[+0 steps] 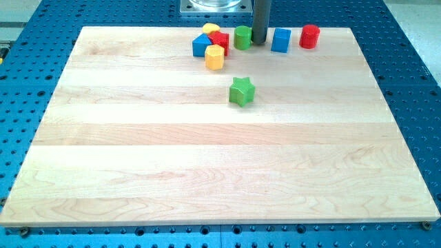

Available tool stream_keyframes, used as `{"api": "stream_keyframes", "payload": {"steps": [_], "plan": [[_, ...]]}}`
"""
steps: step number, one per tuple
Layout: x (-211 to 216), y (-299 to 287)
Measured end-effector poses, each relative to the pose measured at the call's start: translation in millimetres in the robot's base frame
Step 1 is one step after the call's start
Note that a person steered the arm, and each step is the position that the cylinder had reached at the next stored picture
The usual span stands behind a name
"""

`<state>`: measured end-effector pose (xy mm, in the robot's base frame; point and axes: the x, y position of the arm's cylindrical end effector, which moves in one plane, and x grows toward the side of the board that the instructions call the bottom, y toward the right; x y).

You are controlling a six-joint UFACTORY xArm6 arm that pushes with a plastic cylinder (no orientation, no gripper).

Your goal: Move the green circle to the left of the green star

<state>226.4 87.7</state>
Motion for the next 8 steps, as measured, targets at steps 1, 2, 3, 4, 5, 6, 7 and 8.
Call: {"api": "stream_keyframes", "payload": {"steps": [1,2,3,4,5,6,7,8], "plan": [[-16.8,-2.0],[-34.7,-4.9],[-33.6,-8.5],[-33.5,-19.1],[-32.0,-19.3],[3.7,-19.9],[13.5,-45.8],[58.2,-39.1]]}}
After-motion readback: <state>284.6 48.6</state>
